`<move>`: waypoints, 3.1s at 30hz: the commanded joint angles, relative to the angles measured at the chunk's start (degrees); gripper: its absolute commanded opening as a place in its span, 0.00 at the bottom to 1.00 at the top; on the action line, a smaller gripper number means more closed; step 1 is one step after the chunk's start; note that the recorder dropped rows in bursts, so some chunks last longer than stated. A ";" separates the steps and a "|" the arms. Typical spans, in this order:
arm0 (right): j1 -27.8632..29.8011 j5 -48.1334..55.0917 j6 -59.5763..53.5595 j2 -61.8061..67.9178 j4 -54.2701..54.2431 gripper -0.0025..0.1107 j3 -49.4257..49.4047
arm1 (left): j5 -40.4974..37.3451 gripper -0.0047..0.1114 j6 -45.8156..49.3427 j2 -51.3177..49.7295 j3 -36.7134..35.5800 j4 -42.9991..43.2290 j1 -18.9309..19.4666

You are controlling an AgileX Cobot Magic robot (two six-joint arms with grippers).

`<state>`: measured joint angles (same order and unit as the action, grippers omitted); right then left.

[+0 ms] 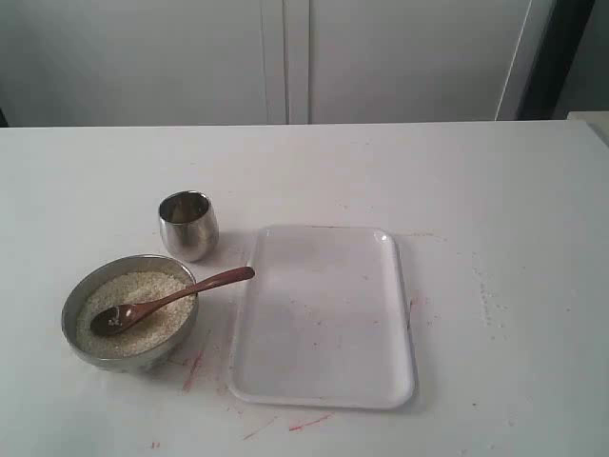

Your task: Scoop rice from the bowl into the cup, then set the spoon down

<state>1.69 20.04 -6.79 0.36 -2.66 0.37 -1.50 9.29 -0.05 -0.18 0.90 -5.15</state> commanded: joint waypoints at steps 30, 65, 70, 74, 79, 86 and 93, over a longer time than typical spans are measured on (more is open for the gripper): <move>0.09 0.03 -0.47 -0.36 0.14 0.02 -0.37 | 0.26 0.16 -0.08 0.05 0.18 -0.39 -0.16; 0.09 -31.86 9.69 -0.36 -0.32 0.02 -0.37 | 0.26 0.16 -0.08 0.05 0.18 -0.39 -0.16; 0.09 -42.34 24.43 -0.36 -0.32 0.02 -0.37 | 0.26 0.16 -0.08 0.05 0.18 -0.39 -0.16; 0.09 -42.59 44.26 -0.36 -0.32 0.02 -0.37 | 0.26 0.16 -0.08 0.05 0.18 -0.39 -0.16; 0.09 -46.86 57.02 -0.36 1.94 0.02 -0.37 | 0.26 0.16 -0.08 0.05 0.18 -0.39 -0.16; 0.09 -65.43 62.90 -0.36 18.36 0.02 5.58 | 0.26 0.16 -0.08 0.05 0.18 -0.39 -0.16; 0.09 -69.97 69.02 -0.36 23.21 0.02 11.58 | 0.26 0.16 -0.08 0.05 0.18 -0.39 -0.16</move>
<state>1.69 -48.37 59.02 0.00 19.43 9.79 -1.50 9.29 -0.05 -0.18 0.90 -5.15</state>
